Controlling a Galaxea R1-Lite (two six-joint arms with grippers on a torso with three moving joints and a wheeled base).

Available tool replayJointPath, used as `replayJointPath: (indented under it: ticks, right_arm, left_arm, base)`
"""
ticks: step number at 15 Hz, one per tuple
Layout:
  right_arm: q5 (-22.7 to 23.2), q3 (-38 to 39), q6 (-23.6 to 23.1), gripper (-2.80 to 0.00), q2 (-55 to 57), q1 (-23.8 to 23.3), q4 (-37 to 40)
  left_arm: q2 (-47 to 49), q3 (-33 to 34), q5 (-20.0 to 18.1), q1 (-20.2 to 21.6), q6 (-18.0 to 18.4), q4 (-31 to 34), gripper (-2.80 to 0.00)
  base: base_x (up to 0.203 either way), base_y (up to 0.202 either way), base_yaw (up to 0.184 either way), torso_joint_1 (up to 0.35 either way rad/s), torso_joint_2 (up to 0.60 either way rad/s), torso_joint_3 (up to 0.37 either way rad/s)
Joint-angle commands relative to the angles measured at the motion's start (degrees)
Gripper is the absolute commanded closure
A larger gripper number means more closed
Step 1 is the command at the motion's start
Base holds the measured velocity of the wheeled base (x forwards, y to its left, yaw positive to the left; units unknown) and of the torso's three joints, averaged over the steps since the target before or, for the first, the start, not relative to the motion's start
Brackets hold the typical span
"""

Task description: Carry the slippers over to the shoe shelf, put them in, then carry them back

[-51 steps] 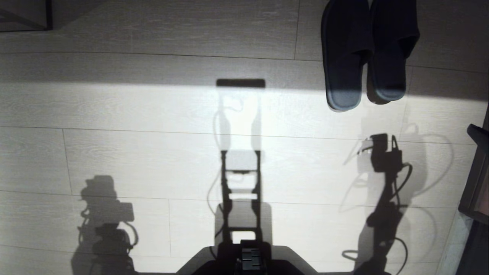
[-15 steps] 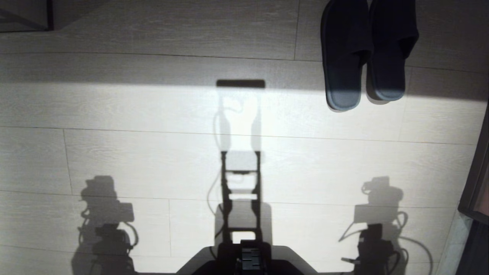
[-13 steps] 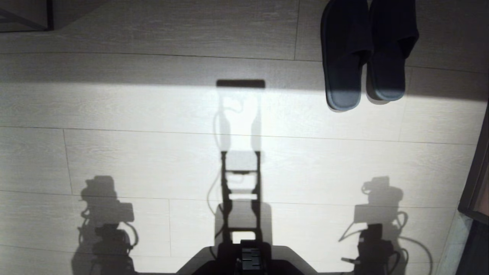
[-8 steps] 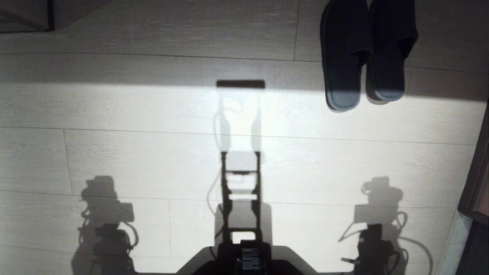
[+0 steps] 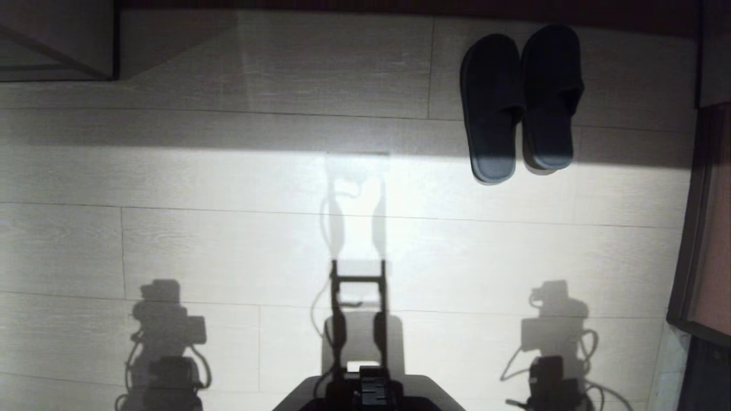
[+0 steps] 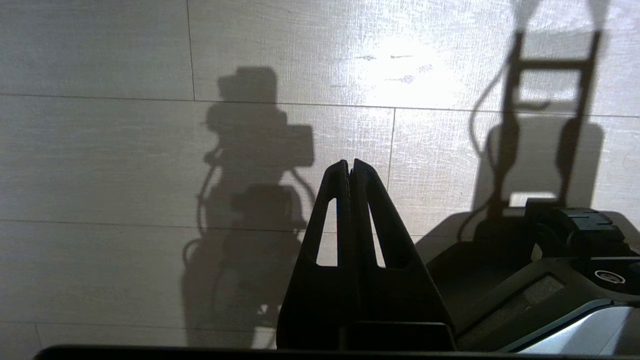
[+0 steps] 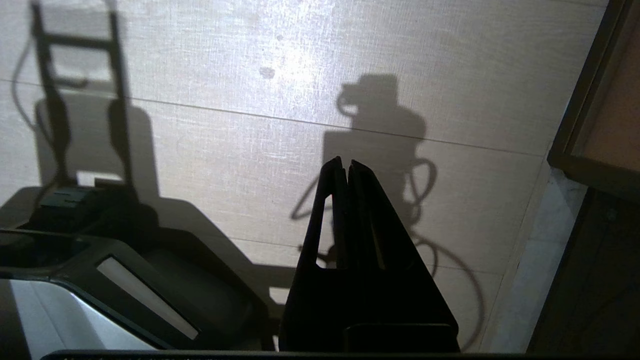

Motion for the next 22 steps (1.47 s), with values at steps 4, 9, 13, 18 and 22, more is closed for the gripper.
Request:
replayJointPath:
  ticks: [4,9,13,18,22]
  right_arm:
    - [0.0,0.1,0.0,0.0,0.2,0.0,0.0]
    - [0.0,0.1,0.0,0.0,0.2,0.0,0.0]
    - [0.0,0.1,0.0,0.0,0.2,0.0,0.0]
    - [0.0,0.1,0.0,0.0,0.2,0.0,0.0]
    - [0.0,0.1,0.0,0.0,0.2,0.0,0.0]
  left_arm:
    - [0.1,0.0,0.0,0.0,0.0,0.0,0.0]
    - [0.1,0.0,0.1,0.0,0.0,0.0,0.0]
    - [0.1,0.0,0.1,0.0,0.0,0.0,0.0]
    - [0.1,0.0,0.0,0.0,0.0,0.0,0.0]
    - [0.1,0.0,0.1,0.0,0.0,0.0,0.0]
  base:
    - [0.0,0.0,0.0,0.001,0.0,0.205]
    - [0.0,0.0,0.0,0.002,0.0,0.199]
    - [0.0,0.0,0.0,0.003,0.0,0.205]
    - [0.0,0.0,0.0,0.005,0.0,0.198]
    - [0.0,0.0,0.0,0.001,0.0,0.201]
